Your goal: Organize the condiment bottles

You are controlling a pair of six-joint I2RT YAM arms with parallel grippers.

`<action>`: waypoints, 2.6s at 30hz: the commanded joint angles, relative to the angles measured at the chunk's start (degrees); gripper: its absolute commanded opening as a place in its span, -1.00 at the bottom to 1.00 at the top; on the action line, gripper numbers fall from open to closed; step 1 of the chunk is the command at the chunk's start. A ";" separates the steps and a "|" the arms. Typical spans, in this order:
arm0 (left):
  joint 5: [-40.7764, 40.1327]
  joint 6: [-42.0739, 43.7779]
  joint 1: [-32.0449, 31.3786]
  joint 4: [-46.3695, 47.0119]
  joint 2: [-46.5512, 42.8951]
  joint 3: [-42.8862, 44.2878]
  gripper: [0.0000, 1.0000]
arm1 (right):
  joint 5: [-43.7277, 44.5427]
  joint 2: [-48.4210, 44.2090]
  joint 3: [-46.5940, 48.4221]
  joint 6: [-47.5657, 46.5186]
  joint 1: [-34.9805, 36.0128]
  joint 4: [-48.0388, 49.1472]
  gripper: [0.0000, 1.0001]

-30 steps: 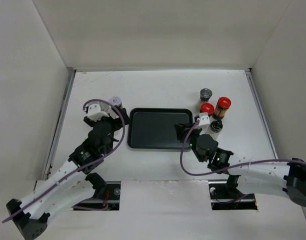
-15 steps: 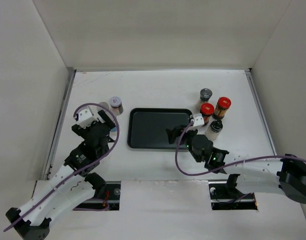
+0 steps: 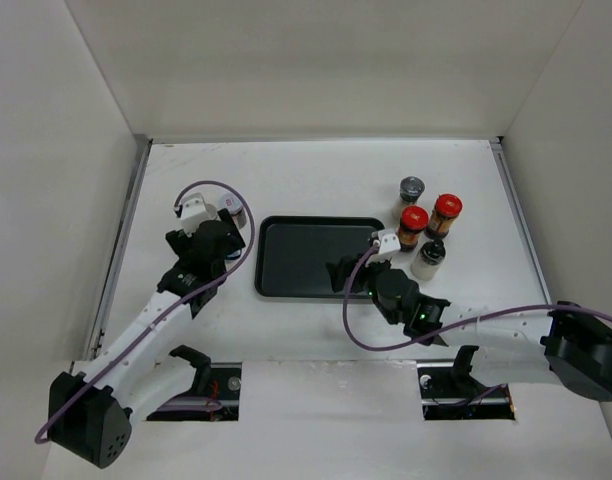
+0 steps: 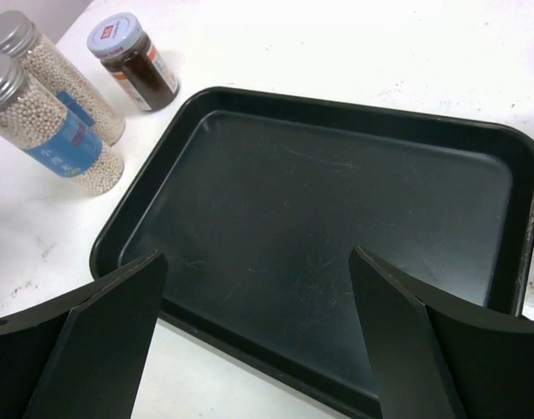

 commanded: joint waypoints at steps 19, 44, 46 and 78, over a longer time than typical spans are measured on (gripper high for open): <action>0.70 3.78 -1.69 9.23 4.61 0.86 -0.17 | -1.92 1.14 1.18 0.91 -2.11 4.74 0.85; -0.46 9.15 -15.50 27.15 24.45 16.24 -0.35 | -2.18 -3.44 -1.90 3.90 -6.24 5.09 0.84; 0.42 9.15 -14.45 28.73 25.95 16.15 -0.34 | -2.18 -3.61 -1.90 3.82 -6.15 5.36 0.85; 0.87 8.00 -12.42 29.88 20.88 9.83 0.78 | -2.10 -5.46 -2.78 3.90 -7.12 5.18 0.93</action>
